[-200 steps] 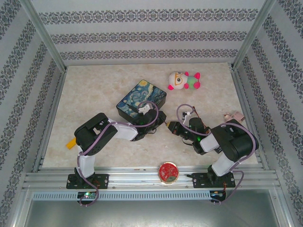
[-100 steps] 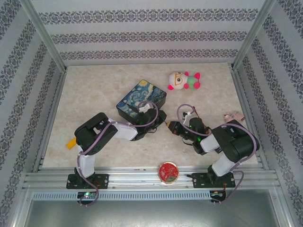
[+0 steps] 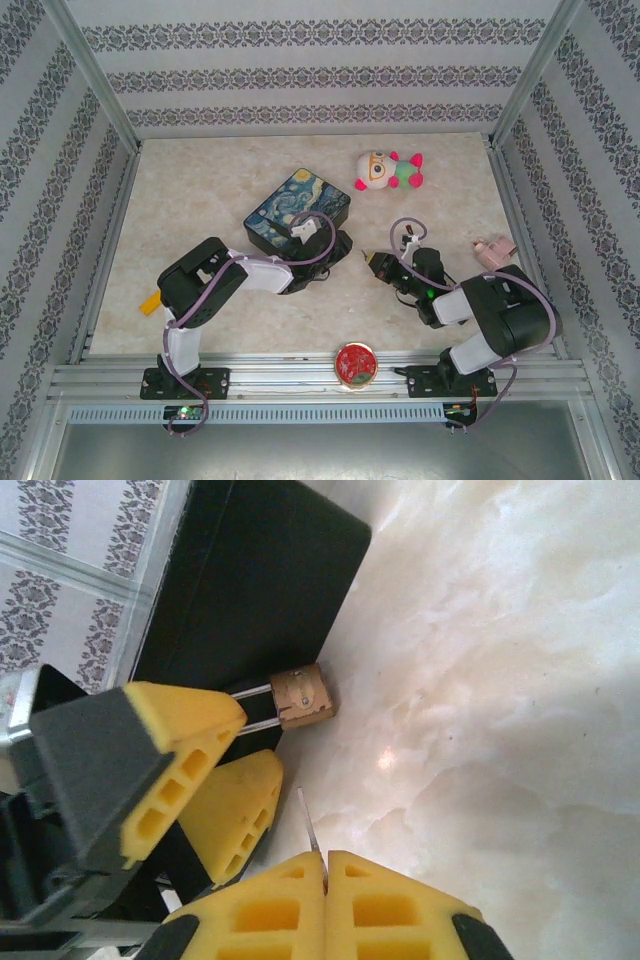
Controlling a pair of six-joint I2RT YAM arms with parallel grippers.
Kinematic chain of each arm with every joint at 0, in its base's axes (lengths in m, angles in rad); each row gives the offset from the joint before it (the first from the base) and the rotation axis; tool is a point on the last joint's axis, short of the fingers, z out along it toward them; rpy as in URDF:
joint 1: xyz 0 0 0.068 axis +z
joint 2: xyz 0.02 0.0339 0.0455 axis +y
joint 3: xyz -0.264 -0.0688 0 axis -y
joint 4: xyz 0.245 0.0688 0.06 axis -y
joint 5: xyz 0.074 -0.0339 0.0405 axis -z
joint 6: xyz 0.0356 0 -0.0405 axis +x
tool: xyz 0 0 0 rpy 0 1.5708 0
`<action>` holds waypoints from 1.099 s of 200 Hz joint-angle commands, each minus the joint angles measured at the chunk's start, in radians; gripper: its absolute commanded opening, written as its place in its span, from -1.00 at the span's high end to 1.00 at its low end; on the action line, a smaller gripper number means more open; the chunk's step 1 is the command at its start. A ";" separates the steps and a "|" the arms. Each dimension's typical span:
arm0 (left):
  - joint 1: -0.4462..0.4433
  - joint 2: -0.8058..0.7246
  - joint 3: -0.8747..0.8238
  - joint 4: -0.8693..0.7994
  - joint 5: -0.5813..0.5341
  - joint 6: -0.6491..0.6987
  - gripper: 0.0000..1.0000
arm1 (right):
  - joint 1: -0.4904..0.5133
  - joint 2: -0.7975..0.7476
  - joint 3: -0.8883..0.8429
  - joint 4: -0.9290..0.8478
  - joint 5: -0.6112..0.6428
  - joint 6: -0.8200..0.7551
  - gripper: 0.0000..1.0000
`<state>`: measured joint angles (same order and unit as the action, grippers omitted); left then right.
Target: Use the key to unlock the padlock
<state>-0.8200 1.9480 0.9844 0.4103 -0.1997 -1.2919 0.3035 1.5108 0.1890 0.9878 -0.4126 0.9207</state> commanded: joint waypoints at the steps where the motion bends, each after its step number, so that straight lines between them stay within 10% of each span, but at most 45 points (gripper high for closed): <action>1: 0.041 -0.044 0.007 -0.176 -0.104 0.063 -0.12 | -0.003 -0.044 0.028 -0.118 -0.028 -0.025 1.00; 59: 0.081 -0.080 0.091 -0.342 -0.189 0.225 -0.53 | -0.003 -0.063 0.089 -0.226 -0.061 -0.042 1.00; 196: -0.006 0.108 0.494 -1.025 -0.501 -0.015 -0.46 | -0.083 0.019 0.148 -0.226 -0.200 -0.072 1.00; 220: -0.029 0.096 0.493 -1.009 -0.516 0.005 -0.81 | -0.107 0.008 0.148 -0.232 -0.214 -0.077 1.00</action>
<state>-0.8185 2.0491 1.4517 -0.5308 -0.6415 -1.2686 0.2165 1.5219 0.3172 0.7506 -0.5835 0.8764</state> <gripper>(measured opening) 0.821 0.057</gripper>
